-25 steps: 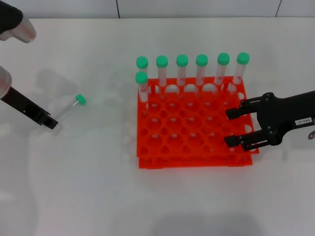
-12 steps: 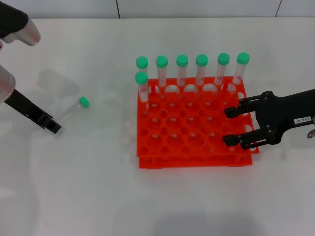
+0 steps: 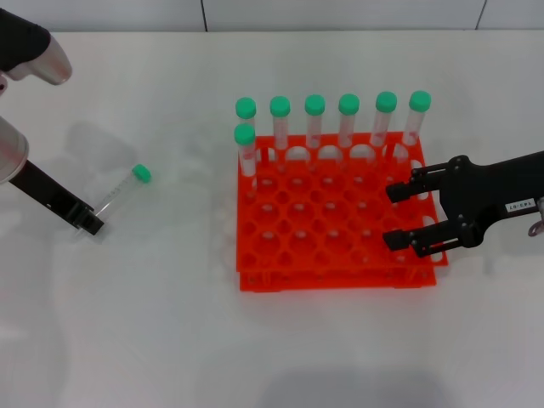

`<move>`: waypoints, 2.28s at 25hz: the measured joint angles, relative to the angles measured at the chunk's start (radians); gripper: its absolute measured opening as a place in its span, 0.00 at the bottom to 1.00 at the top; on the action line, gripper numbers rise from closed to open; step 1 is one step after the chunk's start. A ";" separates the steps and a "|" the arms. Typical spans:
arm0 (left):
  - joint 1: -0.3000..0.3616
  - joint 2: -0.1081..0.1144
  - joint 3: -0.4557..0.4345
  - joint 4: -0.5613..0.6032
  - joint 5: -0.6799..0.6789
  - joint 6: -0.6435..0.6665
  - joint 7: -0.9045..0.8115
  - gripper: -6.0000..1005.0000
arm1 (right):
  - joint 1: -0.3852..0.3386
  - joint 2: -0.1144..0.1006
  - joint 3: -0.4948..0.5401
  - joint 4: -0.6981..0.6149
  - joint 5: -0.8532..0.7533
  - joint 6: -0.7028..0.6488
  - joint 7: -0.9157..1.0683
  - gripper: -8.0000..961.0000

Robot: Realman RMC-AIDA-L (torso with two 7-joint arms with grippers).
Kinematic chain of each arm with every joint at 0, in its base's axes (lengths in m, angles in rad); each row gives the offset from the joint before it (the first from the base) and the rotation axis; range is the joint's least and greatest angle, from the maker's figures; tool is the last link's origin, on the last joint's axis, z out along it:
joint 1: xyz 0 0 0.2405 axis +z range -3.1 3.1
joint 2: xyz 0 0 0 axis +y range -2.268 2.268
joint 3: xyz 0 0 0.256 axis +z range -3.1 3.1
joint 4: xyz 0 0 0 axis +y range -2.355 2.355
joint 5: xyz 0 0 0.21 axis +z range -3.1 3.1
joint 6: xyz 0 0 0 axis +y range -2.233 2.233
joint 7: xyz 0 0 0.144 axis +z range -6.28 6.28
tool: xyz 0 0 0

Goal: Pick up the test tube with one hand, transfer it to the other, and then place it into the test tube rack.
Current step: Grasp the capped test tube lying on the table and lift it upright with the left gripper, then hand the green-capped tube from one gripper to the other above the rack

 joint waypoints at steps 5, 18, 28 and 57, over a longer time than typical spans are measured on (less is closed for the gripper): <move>0.000 -0.004 -0.006 0.027 0.002 0.017 -0.008 0.20 | 0.000 0.000 0.000 0.000 0.000 -0.001 0.000 0.77; 0.081 -0.060 -0.081 0.618 -0.298 0.248 -0.001 0.19 | -0.010 -0.005 0.039 0.001 0.000 -0.037 0.000 0.77; 0.198 -0.092 -0.025 0.577 -0.799 0.093 0.287 0.19 | -0.017 0.013 0.038 0.000 0.010 -0.039 -0.009 0.77; 0.057 -0.054 0.022 -0.127 -0.976 0.081 0.855 0.19 | -0.044 0.025 0.172 -0.023 0.092 -0.063 0.061 0.76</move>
